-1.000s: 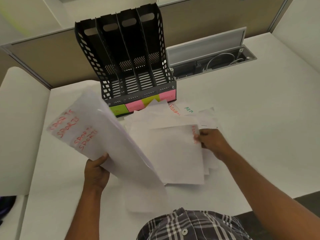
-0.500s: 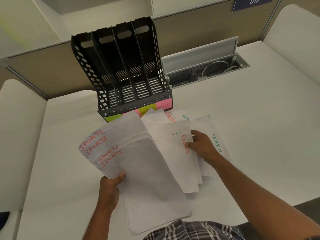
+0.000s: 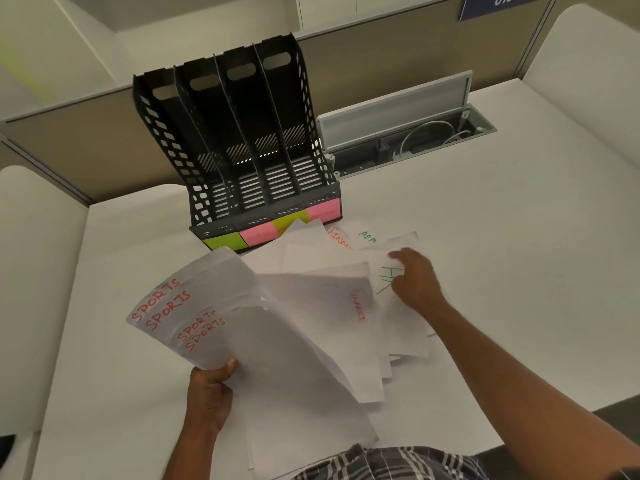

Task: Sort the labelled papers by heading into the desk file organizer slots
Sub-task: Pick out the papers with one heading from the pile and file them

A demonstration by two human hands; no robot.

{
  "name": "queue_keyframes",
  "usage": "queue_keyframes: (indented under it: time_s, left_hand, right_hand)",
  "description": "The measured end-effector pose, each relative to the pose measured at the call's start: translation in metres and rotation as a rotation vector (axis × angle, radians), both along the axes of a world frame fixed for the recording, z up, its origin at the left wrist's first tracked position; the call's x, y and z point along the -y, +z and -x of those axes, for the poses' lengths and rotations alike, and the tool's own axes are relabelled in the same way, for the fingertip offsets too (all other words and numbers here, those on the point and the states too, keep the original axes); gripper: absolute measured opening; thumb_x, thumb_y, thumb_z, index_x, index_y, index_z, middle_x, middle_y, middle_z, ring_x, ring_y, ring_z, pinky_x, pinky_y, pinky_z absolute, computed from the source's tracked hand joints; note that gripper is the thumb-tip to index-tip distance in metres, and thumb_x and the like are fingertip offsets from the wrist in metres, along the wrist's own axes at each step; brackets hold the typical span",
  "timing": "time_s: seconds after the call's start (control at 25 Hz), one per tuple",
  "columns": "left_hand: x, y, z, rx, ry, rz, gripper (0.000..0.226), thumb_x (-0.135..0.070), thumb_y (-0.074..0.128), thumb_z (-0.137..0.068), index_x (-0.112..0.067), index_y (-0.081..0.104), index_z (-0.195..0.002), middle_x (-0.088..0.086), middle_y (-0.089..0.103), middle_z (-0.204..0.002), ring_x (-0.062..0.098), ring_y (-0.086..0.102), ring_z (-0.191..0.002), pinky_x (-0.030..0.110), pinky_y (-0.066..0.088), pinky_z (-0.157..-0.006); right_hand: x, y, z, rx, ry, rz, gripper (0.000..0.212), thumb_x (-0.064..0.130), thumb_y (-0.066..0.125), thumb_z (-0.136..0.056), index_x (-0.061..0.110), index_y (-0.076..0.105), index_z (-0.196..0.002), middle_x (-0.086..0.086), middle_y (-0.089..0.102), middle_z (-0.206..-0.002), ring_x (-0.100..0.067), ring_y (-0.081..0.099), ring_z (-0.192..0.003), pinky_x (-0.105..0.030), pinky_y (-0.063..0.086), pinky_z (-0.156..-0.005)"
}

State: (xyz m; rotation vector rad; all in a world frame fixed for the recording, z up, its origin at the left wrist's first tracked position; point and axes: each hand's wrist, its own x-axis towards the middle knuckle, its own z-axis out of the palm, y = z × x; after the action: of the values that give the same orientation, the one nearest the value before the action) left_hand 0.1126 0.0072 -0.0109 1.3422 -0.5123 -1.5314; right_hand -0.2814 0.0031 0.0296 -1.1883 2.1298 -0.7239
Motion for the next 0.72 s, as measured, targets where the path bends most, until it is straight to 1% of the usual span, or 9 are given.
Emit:
queue_keyframes:
  time_s: [0.04, 0.12, 0.2, 0.32, 0.4, 0.48, 0.6, 0.68, 0.72]
  left_hand:
    - [-0.001, 0.001, 0.0, -0.002, -0.003, -0.001, 0.064, 0.024, 0.047, -0.079, -0.029, 0.082, -0.087, -0.004, 0.079, -0.092, 0.014, 0.075, -0.081, 0.031, 0.062, -0.074]
    - [-0.001, 0.003, 0.001, 0.003, 0.002, -0.001, 0.064, 0.024, 0.047, -0.079, -0.029, 0.082, -0.086, -0.005, 0.079, -0.089, 0.014, 0.075, -0.08, 0.03, 0.062, -0.073]
    - [-0.001, 0.005, 0.002, 0.011, 0.019, -0.005, 0.063, 0.024, 0.048, -0.078, -0.028, 0.081, -0.085, -0.005, 0.079, -0.089, 0.014, 0.074, -0.081, 0.029, 0.063, -0.073]
    - [-0.002, 0.007, 0.003, 0.019, 0.041, -0.009, 0.063, 0.023, 0.05, -0.077, -0.03, 0.081, -0.086, -0.006, 0.079, -0.089, 0.017, 0.073, -0.084, 0.031, 0.062, -0.075]
    - [-0.002, 0.008, 0.005, 0.018, 0.048, -0.009, 0.062, 0.023, 0.05, -0.077, -0.03, 0.081, -0.087, -0.006, 0.079, -0.091, 0.018, 0.07, -0.088, 0.033, 0.061, -0.079]
    - [-0.002, 0.01, 0.006, 0.019, 0.046, -0.008, 0.066, 0.024, 0.048, -0.079, -0.033, 0.081, -0.085, -0.007, 0.079, -0.089, 0.017, 0.071, -0.086, 0.032, 0.061, -0.079]
    - [-0.002, 0.013, 0.01, 0.019, 0.067, -0.009, 0.057, 0.026, 0.046, -0.081, -0.021, 0.075, -0.097, -0.007, 0.079, -0.088, 0.021, 0.067, -0.091, 0.03, 0.062, -0.075]
    - [0.0, 0.016, 0.013, 0.019, 0.075, -0.004, 0.056, 0.026, 0.046, -0.081, -0.021, 0.069, -0.101, -0.007, 0.079, -0.088, 0.022, 0.066, -0.093, 0.029, 0.061, -0.076]
    - [0.001, 0.017, 0.016, 0.016, 0.077, 0.0, 0.056, 0.026, 0.046, -0.081, -0.021, 0.071, -0.099, -0.007, 0.079, -0.088, 0.021, 0.069, -0.09, 0.029, 0.061, -0.076]
  right_hand:
    - [0.008, -0.003, 0.008, -0.126, 0.011, -0.095, 0.059, -0.001, 0.062, -0.078, 0.007, 0.057, -0.136, -0.014, 0.055, -0.14, -0.033, 0.046, -0.135, -0.042, 0.038, -0.112]
    - [0.02, -0.008, 0.019, -0.21, 0.052, -0.253, 0.065, 0.018, 0.067, -0.082, 0.014, 0.047, -0.143, -0.011, 0.058, -0.136, -0.035, 0.046, -0.131, -0.043, 0.043, -0.104]
    - [0.029, -0.011, 0.024, -0.229, 0.072, -0.292, 0.067, 0.034, 0.069, -0.082, 0.019, 0.047, -0.143, -0.007, 0.062, -0.131, -0.034, 0.045, -0.129, -0.042, 0.043, -0.1]
    - [0.036, -0.013, 0.027, -0.245, 0.045, -0.326, 0.07, 0.049, 0.074, -0.078, 0.019, 0.052, -0.138, -0.01, 0.057, -0.131, -0.034, 0.043, -0.128, -0.044, 0.043, -0.1]
    - [0.035, -0.016, 0.029, -0.208, 0.04, -0.348, 0.07, 0.05, 0.077, -0.075, 0.016, 0.056, -0.133, -0.011, 0.058, -0.13, -0.033, 0.049, -0.125, -0.042, 0.045, -0.099]
    - [0.031, -0.018, 0.03, -0.108, -0.018, -0.298, 0.072, 0.046, 0.08, -0.074, 0.013, 0.056, -0.133, -0.014, 0.057, -0.131, -0.034, 0.053, -0.122, -0.038, 0.046, -0.099]
    - [0.022, -0.018, 0.028, -0.064, -0.185, -0.27, 0.079, 0.04, 0.081, -0.075, 0.008, 0.046, -0.139, -0.02, 0.051, -0.132, -0.039, 0.051, -0.124, -0.038, 0.044, -0.098]
    - [0.015, -0.016, 0.026, 0.008, -0.236, -0.24, 0.076, 0.033, 0.08, -0.077, 0.007, 0.044, -0.138, -0.016, 0.059, -0.128, -0.035, 0.056, -0.119, -0.036, 0.045, -0.092]
    - [0.011, -0.014, 0.024, 0.111, -0.265, -0.168, 0.074, 0.029, 0.079, -0.079, 0.009, 0.043, -0.14, -0.014, 0.063, -0.124, -0.032, 0.061, -0.115, -0.034, 0.046, -0.09]
